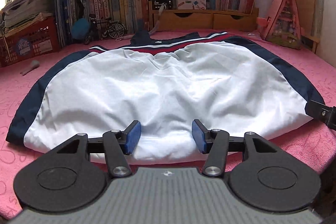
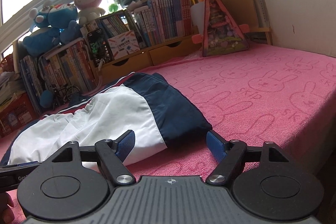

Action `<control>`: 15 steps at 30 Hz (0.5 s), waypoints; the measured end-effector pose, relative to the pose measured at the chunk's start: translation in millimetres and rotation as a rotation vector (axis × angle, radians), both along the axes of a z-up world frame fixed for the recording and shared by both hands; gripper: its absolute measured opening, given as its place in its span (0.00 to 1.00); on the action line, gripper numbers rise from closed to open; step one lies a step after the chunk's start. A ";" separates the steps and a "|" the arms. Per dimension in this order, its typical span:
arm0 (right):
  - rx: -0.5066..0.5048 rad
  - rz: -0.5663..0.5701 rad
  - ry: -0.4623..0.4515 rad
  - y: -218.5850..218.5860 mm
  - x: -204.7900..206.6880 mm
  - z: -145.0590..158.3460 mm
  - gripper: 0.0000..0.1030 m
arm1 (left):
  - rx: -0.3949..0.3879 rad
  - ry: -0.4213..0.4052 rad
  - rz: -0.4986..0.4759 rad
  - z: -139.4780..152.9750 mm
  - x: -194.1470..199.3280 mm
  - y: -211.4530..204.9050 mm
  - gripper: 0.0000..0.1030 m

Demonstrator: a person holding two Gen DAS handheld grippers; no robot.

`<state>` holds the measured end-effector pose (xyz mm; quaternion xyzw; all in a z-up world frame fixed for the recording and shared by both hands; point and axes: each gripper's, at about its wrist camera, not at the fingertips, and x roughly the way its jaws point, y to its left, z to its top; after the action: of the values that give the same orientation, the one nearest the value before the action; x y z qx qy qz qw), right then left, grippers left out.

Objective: Fold clothes

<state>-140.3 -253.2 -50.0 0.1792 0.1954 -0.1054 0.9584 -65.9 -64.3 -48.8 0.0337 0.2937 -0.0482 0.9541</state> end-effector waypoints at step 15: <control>-0.206 0.125 -0.160 55.3 -1.9 26.3 0.74 | -0.123 -0.063 -0.072 54.2 16.0 51.2 0.43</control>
<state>-142.2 -197.9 -23.7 0.0752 0.1173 -0.0504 0.9890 -49.9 -13.1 5.4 -0.0129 0.2585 -0.0994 0.9608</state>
